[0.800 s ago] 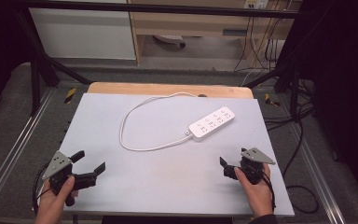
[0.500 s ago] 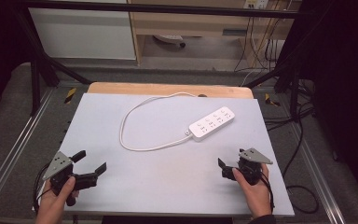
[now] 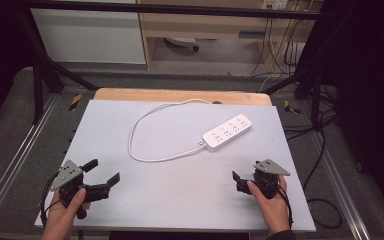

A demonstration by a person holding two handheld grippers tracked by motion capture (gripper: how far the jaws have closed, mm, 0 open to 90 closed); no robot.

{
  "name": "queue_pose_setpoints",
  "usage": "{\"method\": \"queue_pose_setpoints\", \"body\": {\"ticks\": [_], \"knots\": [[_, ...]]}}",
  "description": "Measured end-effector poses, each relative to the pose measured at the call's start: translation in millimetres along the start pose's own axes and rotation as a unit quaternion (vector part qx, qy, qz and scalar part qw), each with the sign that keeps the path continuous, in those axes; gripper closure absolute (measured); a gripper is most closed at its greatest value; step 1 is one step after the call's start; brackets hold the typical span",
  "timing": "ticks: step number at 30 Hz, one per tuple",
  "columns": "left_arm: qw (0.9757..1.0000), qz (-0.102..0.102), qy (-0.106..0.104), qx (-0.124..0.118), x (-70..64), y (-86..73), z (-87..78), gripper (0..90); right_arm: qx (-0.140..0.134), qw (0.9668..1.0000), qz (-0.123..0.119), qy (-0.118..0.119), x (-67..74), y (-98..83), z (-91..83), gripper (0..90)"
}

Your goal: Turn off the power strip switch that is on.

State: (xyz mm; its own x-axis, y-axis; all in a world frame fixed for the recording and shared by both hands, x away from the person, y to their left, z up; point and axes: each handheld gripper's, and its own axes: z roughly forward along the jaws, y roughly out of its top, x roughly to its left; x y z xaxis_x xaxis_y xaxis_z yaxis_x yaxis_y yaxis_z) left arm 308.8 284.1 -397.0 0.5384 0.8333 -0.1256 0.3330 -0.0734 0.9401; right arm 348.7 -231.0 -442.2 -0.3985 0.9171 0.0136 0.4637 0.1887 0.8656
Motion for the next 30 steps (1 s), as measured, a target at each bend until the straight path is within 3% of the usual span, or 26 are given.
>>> {"method": "queue_pose_setpoints", "body": {"ticks": [5, 12, 20, 24, 30], "knots": [[1.0000, 0.000, -0.002, 0.003, -6.2, 13.9, 6.8, 5.4, -0.004, 1.0000, 0.007, 0.003, -1.0, 1.3, -0.8, 5.8], [0.9998, 0.019, -0.007, 0.001, -16.8, 38.0, 18.3, 5.4, -0.007, 0.9999, 0.011, 0.005, -3.6, 2.6, -2.2, 5.8], [0.9988, 0.038, -0.032, -0.001, -32.9, 61.7, 35.2, 5.4, -0.007, 0.9999, 0.011, 0.006, -3.9, 2.7, -2.1, 5.4], [0.9976, 0.056, -0.042, 0.001, -43.4, 74.4, 47.1, 5.3, -0.007, 0.9999, 0.011, 0.007, -2.6, 2.8, -2.8, 5.1], [0.9965, 0.062, -0.056, 0.002, -54.3, 87.6, 75.7, 5.1, -0.006, 0.9998, 0.012, 0.016, -2.2, 1.2, -5.2, 4.0]]}}
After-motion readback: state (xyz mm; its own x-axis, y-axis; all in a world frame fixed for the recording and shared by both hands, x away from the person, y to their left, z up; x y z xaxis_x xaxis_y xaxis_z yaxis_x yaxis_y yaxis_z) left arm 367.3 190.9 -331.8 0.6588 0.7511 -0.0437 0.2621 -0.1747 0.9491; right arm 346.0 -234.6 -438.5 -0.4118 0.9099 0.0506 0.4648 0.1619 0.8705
